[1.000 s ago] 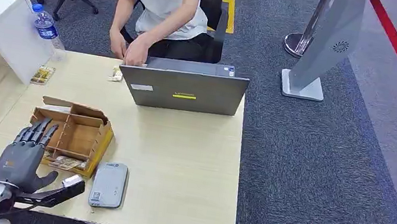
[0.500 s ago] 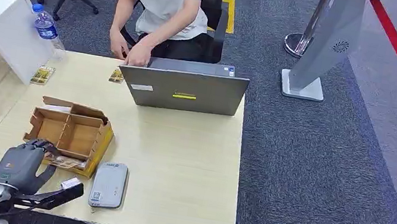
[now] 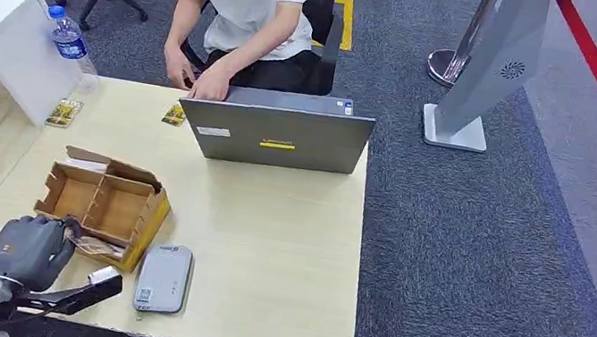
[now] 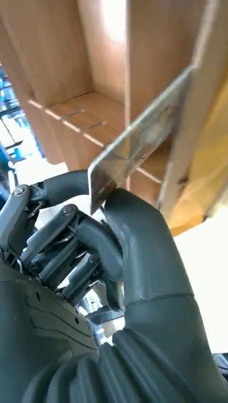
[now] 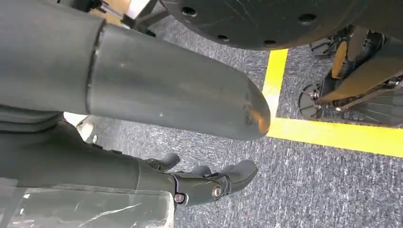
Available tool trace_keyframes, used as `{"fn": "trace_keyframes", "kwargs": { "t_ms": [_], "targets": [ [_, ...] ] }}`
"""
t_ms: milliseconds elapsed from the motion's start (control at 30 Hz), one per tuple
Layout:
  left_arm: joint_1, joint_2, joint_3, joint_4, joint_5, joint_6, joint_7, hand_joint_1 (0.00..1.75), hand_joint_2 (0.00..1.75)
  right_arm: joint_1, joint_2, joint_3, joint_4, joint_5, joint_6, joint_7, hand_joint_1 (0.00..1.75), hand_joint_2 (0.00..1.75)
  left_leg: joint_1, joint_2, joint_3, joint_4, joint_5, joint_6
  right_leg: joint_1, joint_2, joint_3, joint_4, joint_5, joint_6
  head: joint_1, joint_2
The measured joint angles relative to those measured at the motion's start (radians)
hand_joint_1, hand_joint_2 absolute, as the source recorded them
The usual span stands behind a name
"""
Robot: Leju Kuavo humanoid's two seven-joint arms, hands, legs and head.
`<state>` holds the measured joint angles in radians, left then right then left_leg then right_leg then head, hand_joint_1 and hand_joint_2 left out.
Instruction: Pass the card to the sensor for recognition and then transmit it.
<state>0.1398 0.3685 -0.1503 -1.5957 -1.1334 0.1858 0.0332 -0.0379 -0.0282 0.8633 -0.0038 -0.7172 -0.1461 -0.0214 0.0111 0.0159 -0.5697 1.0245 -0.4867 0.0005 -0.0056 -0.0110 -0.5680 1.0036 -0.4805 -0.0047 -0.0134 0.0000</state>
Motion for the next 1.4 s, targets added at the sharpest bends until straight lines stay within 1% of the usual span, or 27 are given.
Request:
{"fn": "trace_keyframes", "kwargs": {
  "t_ms": [133, 200, 267, 367, 533, 600, 633, 667, 733, 767, 800, 867, 900, 967, 1000, 1033, 1067, 1100, 1167, 1200, 1300, 1333, 1400],
  "targets": [
    [0.009, 0.0, 0.004, -0.008, -0.003, 0.026, -0.001, 1.75, 1.75, 0.0, 0.0, 0.005, 0.0, -0.017, -0.003, 0.0, 0.0, 0.0, 0.0, 0.0, 0.0, 0.0, 0.0, 0.0, 0.0, 0.0, 0.0, 0.0, 0.0, 0.0, 0.0, 0.0],
    [0.024, 0.0, 0.013, -0.041, 0.005, 0.058, -0.018, 1.75, 1.75, 0.002, 0.0, 0.012, 0.0, -0.027, -0.009, 0.0, 0.0, 0.0, 0.0, 0.0, 0.0, 0.0, 0.0, 0.0, 0.0, 0.0, 0.0, 0.0, 0.0, 0.0, 0.0, 0.0],
    [0.036, 0.001, 0.026, -0.082, 0.014, 0.087, -0.038, 1.75, 1.75, 0.004, 0.0, 0.02, 0.0, -0.039, -0.013, 0.0, 0.0, 0.0, 0.0, 0.0, 0.0, 0.0, 0.0, 0.0, 0.0, 0.0, 0.0, 0.0, 0.0, 0.0, 0.0, 0.0],
    [0.059, 0.009, 0.035, -0.167, 0.031, 0.096, -0.067, 1.75, 1.75, 0.006, 0.0, 0.027, 0.0, -0.054, -0.016, 0.0, 0.0, 0.0, 0.0, 0.0, 0.0, 0.0, 0.0, 0.0, 0.0, 0.0, 0.0, 0.0, 0.0, 0.0, 0.0, 0.0],
    [0.069, 0.056, 0.048, -0.33, 0.107, 0.098, -0.124, 1.75, 1.75, 0.008, 0.0, 0.042, 0.0, -0.08, -0.014, -0.008, 0.0, 0.0, 0.0, 0.0, 0.0, 0.0, 0.0, 0.0, 0.0, 0.0, 0.0, 0.0, 0.0, 0.0, 0.0, 0.0],
    [0.039, 0.076, 0.053, -0.38, 0.137, 0.095, -0.128, 1.75, 1.75, 0.009, 0.0, 0.052, 0.0, -0.084, -0.013, -0.01, 0.0, 0.0, 0.0, -0.001, 0.0, 0.0, 0.001, -0.001, 0.0, -0.001, -0.001, 0.0, 0.0, 0.0, 0.0, 0.0],
    [0.002, 0.082, 0.053, -0.398, 0.153, 0.081, -0.125, 1.75, 1.75, 0.009, 0.0, 0.058, 0.0, -0.081, -0.011, -0.01, 0.0, 0.0, 0.0, -0.003, 0.0, 0.0, 0.002, -0.001, 0.0, -0.002, 0.0, 0.0, 0.0, 0.0, 0.0, 0.0],
    [-0.045, 0.084, 0.053, -0.402, 0.161, 0.062, -0.12, 1.75, 1.75, 0.009, 0.0, 0.067, 0.0, -0.08, -0.01, -0.01, 0.0, 0.0, 0.0, -0.005, 0.0, 0.0, 0.003, -0.001, 0.0, -0.005, -0.001, 0.0, 0.0, 0.0, 0.0, 0.0],
    [-0.162, 0.084, 0.052, -0.399, 0.151, 0.012, -0.082, 1.75, 1.75, 0.005, 0.0, 0.086, 0.0, -0.069, -0.005, -0.009, 0.0, 0.0, 0.0, -0.008, -0.001, 0.0, 0.004, -0.001, 0.001, -0.008, -0.002, 0.0, 0.002, 0.0, 0.0, 0.0],
    [-0.251, 0.082, 0.05, -0.382, 0.133, -0.013, -0.055, 1.75, 1.75, 0.001, 0.0, 0.1, 0.0, -0.061, 0.0, -0.006, 0.0, 0.0, 0.0, -0.009, -0.002, 0.0, 0.007, -0.002, 0.001, -0.008, -0.001, 0.0, 0.003, -0.001, 0.0, 0.0],
    [-0.319, 0.08, 0.046, -0.359, 0.118, -0.027, -0.038, 1.75, 1.75, -0.004, 0.0, 0.11, 0.0, -0.058, 0.003, -0.005, 0.0, 0.0, 0.0, -0.01, -0.002, 0.0, 0.008, -0.002, 0.001, -0.008, -0.001, 0.0, 0.004, -0.001, 0.0, 0.0],
    [-0.448, 0.068, 0.029, -0.287, 0.069, -0.037, 0.0, 1.75, 1.75, -0.011, 0.0, 0.132, 0.0, -0.044, 0.01, -0.002, 0.0, 0.0, 0.0, -0.009, -0.002, 0.0, 0.009, -0.002, 0.001, -0.008, -0.002, 0.0, 0.007, -0.002, 0.0, 0.0],
    [-0.529, 0.057, 0.014, -0.22, 0.025, -0.033, 0.024, 1.75, 1.75, -0.014, 0.0, 0.146, -0.001, -0.034, 0.015, 0.005, 0.0, 0.0, 0.0, -0.009, -0.003, 0.0, 0.011, -0.002, 0.001, -0.008, -0.002, 0.0, 0.008, -0.001, 0.0, 0.0],
    [-0.634, 0.04, -0.008, -0.116, -0.059, -0.027, 0.064, 1.75, 1.75, -0.023, 0.0, 0.168, -0.003, -0.017, 0.021, 0.018, 0.0, 0.0, 0.0, -0.006, -0.002, 0.0, 0.012, -0.003, 0.0, -0.005, -0.004, 0.0, 0.011, -0.003, 0.001, 0.0],
    [-0.687, 0.028, -0.022, -0.055, -0.094, -0.016, 0.076, 1.75, 1.75, -0.024, 0.0, 0.179, -0.008, -0.01, 0.022, 0.026, 0.0, 0.0, 0.0, -0.004, -0.003, 0.001, 0.012, -0.003, 0.001, -0.003, -0.005, 0.0, 0.012, -0.002, -0.004, 0.0],
    [-0.771, 0.011, -0.039, 0.051, -0.125, 0.003, 0.079, 1.75, 1.75, -0.024, -0.001, 0.192, -0.018, -0.006, 0.022, 0.04, 0.0, 0.0, 0.002, -0.005, -0.007, 0.002, 0.014, -0.001, 0.002, -0.004, -0.006, 0.0, 0.013, -0.001, -0.005, 0.0],
    [-0.837, -0.007, -0.06, 0.149, -0.166, 0.016, 0.085, 1.75, 1.75, -0.026, -0.003, 0.206, -0.026, -0.003, 0.021, 0.052, 0.0, 0.0, 0.002, -0.007, -0.01, 0.002, 0.016, -0.002, 0.002, -0.007, -0.008, 0.0, 0.014, -0.002, 0.002, 0.0],
    [-0.886, -0.015, -0.074, 0.222, -0.195, 0.029, 0.093, 1.75, 1.75, -0.029, -0.005, 0.216, -0.034, 0.003, 0.021, 0.06, 0.0, 0.0, 0.001, -0.007, -0.01, 0.002, 0.016, -0.002, 0.002, -0.006, -0.009, 0.0, 0.015, -0.002, 0.003, 0.0],
    [-0.964, -0.045, -0.097, 0.352, -0.22, 0.034, 0.108, 1.75, 1.75, -0.03, -0.006, 0.232, -0.047, 0.006, 0.021, 0.071, 0.0, 0.0, 0.001, -0.003, -0.009, 0.002, 0.016, -0.002, 0.002, -0.002, -0.01, 0.0, 0.016, -0.003, -0.002, 0.0],
    [-0.995, -0.06, -0.109, 0.42, -0.228, 0.034, 0.116, 1.75, 1.75, -0.03, -0.006, 0.24, -0.053, 0.007, 0.021, 0.076, 0.0, 0.0, 0.001, -0.003, -0.01, 0.002, 0.016, -0.002, 0.002, -0.002, -0.01, 0.0, 0.017, -0.003, -0.001, 0.0],
    [-1.054, -0.095, -0.129, 0.538, -0.231, 0.027, 0.127, 1.75, 1.75, -0.03, -0.006, 0.256, -0.067, 0.007, 0.021, 0.081, 0.0, 0.0, 0.001, 0.0, -0.011, 0.002, 0.016, -0.002, 0.002, 0.0, -0.012, 0.0, 0.017, -0.002, -0.001, 0.0],
    [-1.069, -0.105, -0.132, 0.566, -0.229, 0.024, 0.127, 0.0, 1.75, -0.03, -0.006, 0.259, -0.069, 0.006, 0.021, 0.082, 0.0, 0.0, 0.001, 0.0, -0.011, 0.002, 0.016, -0.002, 0.002, 0.0, -0.012, 0.0, 0.017, -0.002, 0.0, 0.0],
    [-1.086, -0.12, -0.132, 0.602, -0.216, 0.026, 0.127, 0.0, 1.75, -0.03, -0.006, 0.267, -0.074, 0.005, 0.021, 0.084, 0.0, 0.0, 0.001, 0.0, -0.011, 0.002, 0.016, -0.002, 0.002, 0.0, -0.012, 0.0, 0.017, -0.002, 0.0, 0.0]
  ]
}}
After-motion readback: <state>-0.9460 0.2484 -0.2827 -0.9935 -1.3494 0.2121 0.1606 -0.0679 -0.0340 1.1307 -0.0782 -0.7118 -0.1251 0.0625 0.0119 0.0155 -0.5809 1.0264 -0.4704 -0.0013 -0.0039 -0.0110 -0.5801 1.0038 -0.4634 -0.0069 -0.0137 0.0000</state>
